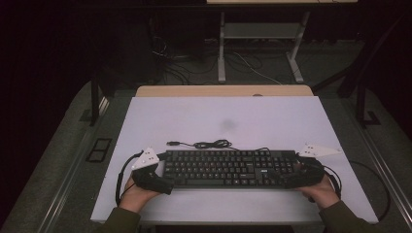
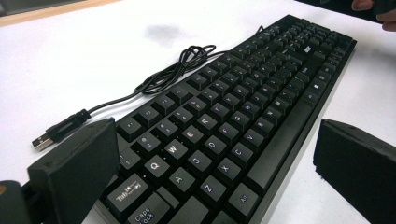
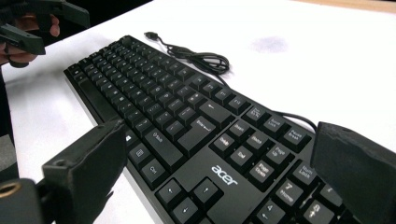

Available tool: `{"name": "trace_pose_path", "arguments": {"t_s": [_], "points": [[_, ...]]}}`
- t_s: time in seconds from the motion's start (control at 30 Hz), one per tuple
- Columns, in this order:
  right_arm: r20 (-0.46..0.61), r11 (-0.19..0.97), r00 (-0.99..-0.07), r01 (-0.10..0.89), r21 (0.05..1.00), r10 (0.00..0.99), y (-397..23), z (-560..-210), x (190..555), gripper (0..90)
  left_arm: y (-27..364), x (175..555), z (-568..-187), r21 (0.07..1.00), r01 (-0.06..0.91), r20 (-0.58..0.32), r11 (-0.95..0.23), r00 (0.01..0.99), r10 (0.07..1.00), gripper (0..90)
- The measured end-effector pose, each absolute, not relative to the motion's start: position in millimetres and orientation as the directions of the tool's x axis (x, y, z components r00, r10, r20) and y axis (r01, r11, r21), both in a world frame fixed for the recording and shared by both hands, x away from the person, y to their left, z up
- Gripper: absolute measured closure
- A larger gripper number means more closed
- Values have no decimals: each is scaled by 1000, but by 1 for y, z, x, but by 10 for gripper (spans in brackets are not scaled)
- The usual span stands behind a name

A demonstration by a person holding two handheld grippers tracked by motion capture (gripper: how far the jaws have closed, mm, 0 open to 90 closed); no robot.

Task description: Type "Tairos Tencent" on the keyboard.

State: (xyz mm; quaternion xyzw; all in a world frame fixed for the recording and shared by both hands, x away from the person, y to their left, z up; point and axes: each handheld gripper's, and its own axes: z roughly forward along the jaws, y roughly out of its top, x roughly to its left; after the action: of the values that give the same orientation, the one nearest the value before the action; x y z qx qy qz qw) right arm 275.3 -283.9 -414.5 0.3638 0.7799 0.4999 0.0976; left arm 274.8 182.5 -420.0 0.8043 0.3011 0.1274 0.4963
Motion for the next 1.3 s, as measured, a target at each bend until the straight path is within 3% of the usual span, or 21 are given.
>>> {"name": "trace_pose_path", "arguments": {"t_s": [1.3], "points": [[188, 269, -759, 434, 860, 624, -256, -409, 288, 33, 181, 275, -420, 878, 358, -100, -317, 785, 611, 0]]}}
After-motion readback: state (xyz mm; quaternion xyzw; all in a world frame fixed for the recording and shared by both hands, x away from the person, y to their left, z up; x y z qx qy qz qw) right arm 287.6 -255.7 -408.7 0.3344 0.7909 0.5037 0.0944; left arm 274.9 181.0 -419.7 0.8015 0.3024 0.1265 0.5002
